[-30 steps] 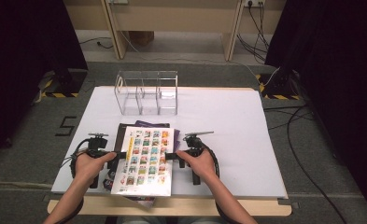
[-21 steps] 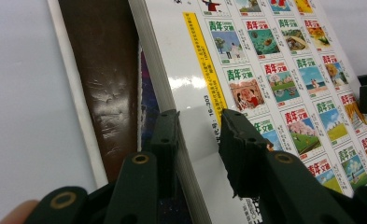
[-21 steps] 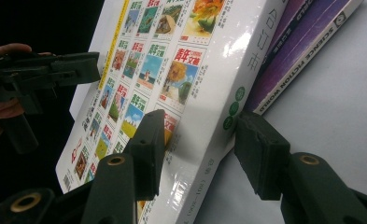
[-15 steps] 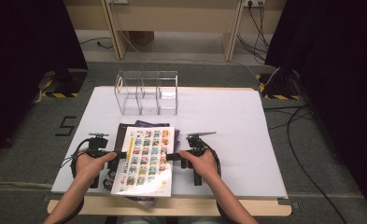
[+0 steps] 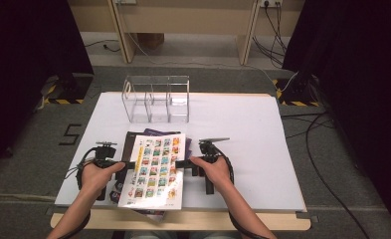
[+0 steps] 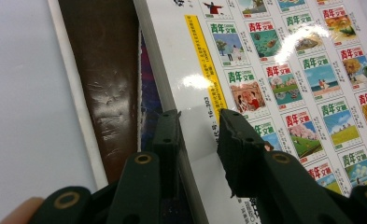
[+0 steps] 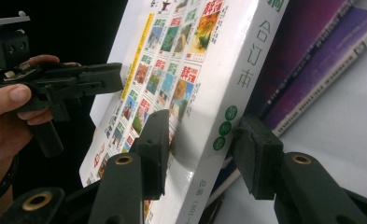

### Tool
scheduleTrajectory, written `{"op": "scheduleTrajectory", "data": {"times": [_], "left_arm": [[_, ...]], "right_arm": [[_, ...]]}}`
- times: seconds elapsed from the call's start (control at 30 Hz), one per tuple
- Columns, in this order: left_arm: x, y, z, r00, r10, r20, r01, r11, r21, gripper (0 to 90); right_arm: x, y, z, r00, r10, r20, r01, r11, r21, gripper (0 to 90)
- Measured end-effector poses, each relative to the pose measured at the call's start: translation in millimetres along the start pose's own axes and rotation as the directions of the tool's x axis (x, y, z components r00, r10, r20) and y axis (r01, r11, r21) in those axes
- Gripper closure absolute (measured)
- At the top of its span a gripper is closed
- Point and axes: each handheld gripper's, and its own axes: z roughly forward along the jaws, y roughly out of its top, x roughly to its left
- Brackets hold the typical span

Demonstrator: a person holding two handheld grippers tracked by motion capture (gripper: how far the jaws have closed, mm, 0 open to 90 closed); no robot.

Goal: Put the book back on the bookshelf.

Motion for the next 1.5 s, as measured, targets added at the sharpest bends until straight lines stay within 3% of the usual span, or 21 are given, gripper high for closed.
{"op": "scheduleTrajectory", "data": {"times": [0.17,0.2,0.23,0.3,0.33,0.37,0.5,0.7,0.87,1.2,1.33,1.37,1.43,1.47,1.5], "left_arm": [[1.5,-1.2,-0.3,0.9999,-0.011,0.005,0.011,0.9999,-0.01,68.5],[1.2,-1.3,0.7,0.9998,-0.016,0.009,0.016,0.9998,-0.012,68.4],[1.2,-1.3,0.7,0.9998,-0.016,0.009,0.016,0.9998,-0.012,68.3],[-1.4,-0.3,0.2,0.9998,0.011,-0.016,-0.011,0.9999,-0.008,68.2],[-2.8,0.0,0.2,0.9995,0.018,-0.026,-0.018,0.9998,-0.008,68.3],[-3.0,0.2,0.3,0.9995,0.018,-0.027,-0.018,0.9998,-0.007,68.3],[-3.3,1.0,0.4,0.9994,0.018,-0.03,-0.018,0.9998,-0.001,68.1],[-3.4,2.3,0.7,0.9994,0.015,-0.03,-0.014,0.9999,0.007,68.0],[-3.2,1.6,0.5,0.9994,0.014,-0.031,-0.014,0.9999,0.005,68.0],[-3.2,1.6,1.1,0.9994,0.006,-0.033,-0.006,1.0,0.002,67.3],[-3.1,1.6,0.9,0.9993,0.005,-0.036,-0.005,1.0,0.001,67.2],[-2.8,1.4,0.2,0.9994,0.006,-0.034,-0.006,1.0,0.001,67.1],[-0.6,1.4,-1.5,0.9997,-0.023,0.009,0.023,0.9997,-0.005,63.9],[-0.6,1.4,-1.5,0.9997,-0.023,0.009,0.023,0.9997,-0.005,62.0],[1.9,2.2,-6.3,0.9949,-0.068,0.074,0.072,0.9962,-0.05,59.3]], "right_arm": [[13.2,3.4,-5.1,0.9989,-0.045,0.011,0.046,0.999,-0.005,62.3],[22.3,6.2,-9.4,0.9964,-0.072,0.043,0.071,0.997,0.029,63.1],[22.3,6.2,-9.4,0.9964,-0.072,0.043,0.071,0.997,0.029,63.1],[26.9,7.9,-10.4,0.9949,-0.091,0.044,0.09,0.995,0.03,63.9],[26.2,10.9,-10.3,0.9972,-0.074,0.004,0.074,0.997,0.027,64.3],[24.5,12.1,-9.3,0.9972,-0.074,0.001,0.074,0.997,0.024,63.9],[18.9,14.4,1.3,0.9966,-0.07,0.044,0.069,0.997,0.021,61.6],[17.6,16.2,8.7,0.997,-0.057,0.052,0.057,0.998,0.004,61.0],[14.3,14.2,11.9,0.9948,-0.076,0.067,0.076,0.997,-0.008,59.9],[7.0,18.0,16.8,0.997,-0.025,0.073,0.028,0.999,-0.042,61.8],[4.9,18.4,15.3,0.9994,0.019,0.029,-0.017,0.998,-0.062,68.6],[7.5,18.8,14.8,0.9995,0.002,0.033,0.001,0.998,-0.07,69.3],[17.1,20.2,11.1,0.9993,-0.023,0.029,0.026,0.995,-0.093,71.0],[20.6,21.3,9.1,0.9989,-0.038,0.028,0.041,0.993,-0.108,71.9],[26.1,22.8,5.9,0.9986,-0.047,0.025,0.05,0.99,-0.133,73.0]]}}
